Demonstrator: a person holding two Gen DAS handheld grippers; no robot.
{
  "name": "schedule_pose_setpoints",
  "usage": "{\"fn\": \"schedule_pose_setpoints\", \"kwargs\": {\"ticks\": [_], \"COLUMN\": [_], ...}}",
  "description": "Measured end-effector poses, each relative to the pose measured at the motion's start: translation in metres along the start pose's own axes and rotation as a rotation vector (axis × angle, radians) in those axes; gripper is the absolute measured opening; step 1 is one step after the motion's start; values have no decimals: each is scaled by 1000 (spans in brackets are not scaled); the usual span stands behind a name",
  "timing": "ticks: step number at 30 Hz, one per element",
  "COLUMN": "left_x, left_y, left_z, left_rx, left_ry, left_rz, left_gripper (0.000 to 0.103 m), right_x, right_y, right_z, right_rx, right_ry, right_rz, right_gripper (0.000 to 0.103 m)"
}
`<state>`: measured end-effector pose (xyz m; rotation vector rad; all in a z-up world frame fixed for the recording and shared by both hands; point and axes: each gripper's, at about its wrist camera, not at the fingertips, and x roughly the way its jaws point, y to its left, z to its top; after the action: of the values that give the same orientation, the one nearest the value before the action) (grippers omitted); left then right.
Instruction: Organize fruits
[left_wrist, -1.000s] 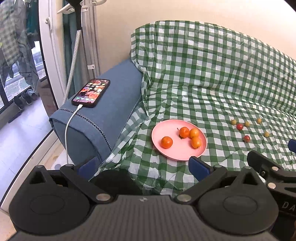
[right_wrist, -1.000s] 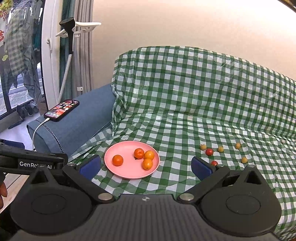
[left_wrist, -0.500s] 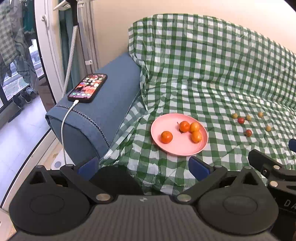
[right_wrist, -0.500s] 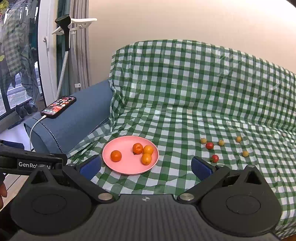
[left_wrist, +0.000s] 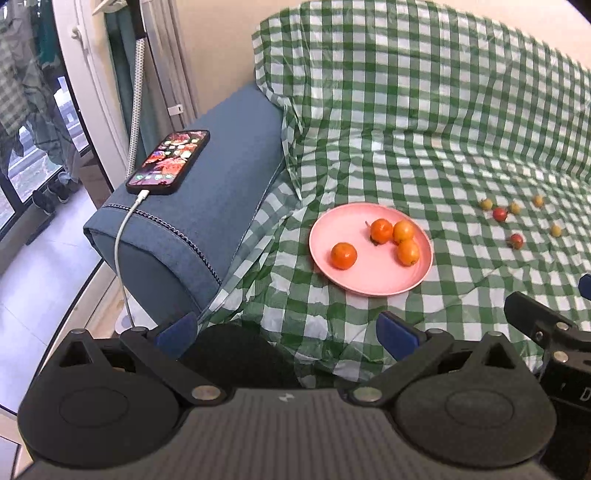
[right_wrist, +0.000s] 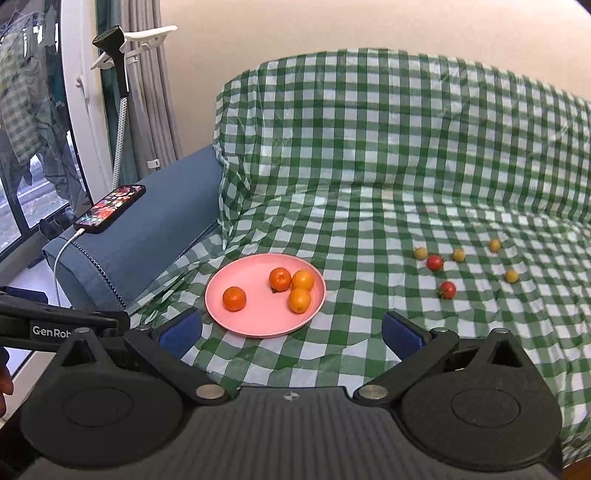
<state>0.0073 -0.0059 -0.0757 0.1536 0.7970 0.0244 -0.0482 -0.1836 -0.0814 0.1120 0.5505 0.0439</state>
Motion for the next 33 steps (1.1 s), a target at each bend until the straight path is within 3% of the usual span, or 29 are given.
{"fn": "schedule_pose_setpoints", "kwargs": {"ticks": [8,14,19,27,30,33], "left_x": [37,73,113,196,226,262], "left_y": [-33,-92,-153,-268,-310,-351], "left_z": [37,85,118,157,165,171], "left_rx": [40,97,113,161,164,173], "left_ry": [60,68,123,214,233,277], "left_rz": [-2,-58,-181,-317,-344,-382], "left_gripper": [103,103,103,103,103,103], "right_x": [34,74,108,182,208,242], "right_y": [-39,-108,-178,-285,-326,-362], "right_z": [1,6,8,16,16,19], "right_rx": [111,328,439,439,392,324], "right_ry": [36,26,-21,-8,12,52], "right_rz": [-39,-233,-409,-580,-611,-563], "right_gripper": [102,102,102,102,102,102]}}
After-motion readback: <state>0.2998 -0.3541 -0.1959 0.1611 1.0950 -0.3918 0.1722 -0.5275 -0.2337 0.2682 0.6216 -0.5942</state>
